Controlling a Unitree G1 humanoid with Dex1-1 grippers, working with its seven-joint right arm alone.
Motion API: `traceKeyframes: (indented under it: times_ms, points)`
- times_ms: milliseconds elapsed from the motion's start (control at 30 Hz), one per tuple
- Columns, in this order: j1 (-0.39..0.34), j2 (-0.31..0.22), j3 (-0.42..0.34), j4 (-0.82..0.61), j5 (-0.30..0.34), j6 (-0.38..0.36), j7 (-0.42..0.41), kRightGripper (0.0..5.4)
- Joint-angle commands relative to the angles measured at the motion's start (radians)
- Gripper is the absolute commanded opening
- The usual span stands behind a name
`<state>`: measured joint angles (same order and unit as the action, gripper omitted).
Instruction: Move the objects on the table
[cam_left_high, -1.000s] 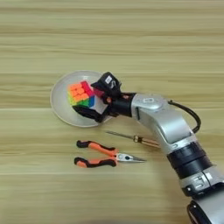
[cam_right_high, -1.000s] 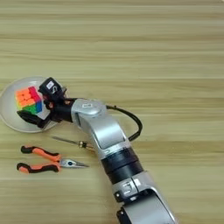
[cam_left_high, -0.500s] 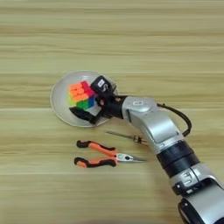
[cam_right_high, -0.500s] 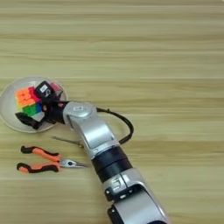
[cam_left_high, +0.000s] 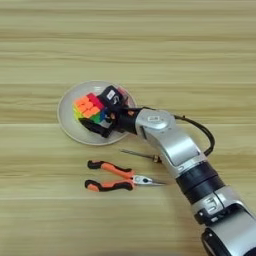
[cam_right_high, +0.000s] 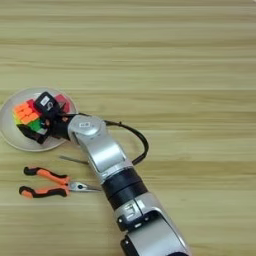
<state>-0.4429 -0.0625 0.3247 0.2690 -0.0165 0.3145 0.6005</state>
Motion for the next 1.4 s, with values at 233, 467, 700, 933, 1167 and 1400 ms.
traceKeyframes:
  times_ms: [233, 467, 700, 933, 1167, 1400]
  points:
    - [-0.055, 0.006, -0.008, -0.064, -0.009, -0.053, -0.019, 3.33]
    - [-0.058, 0.004, -0.014, -0.062, -0.008, -0.056, -0.019, 3.33]
    - [-0.068, 0.001, -0.035, -0.074, 0.003, -0.066, -0.021, 3.33]
    - [-0.085, -0.018, -0.098, -0.182, 0.057, -0.026, 0.000, 3.33]
    - [-0.096, -0.059, -0.165, -0.243, 0.101, 0.009, 0.015, 3.32]
    - [-0.131, -0.126, -0.271, -0.191, 0.131, 0.002, -0.003, 3.32]
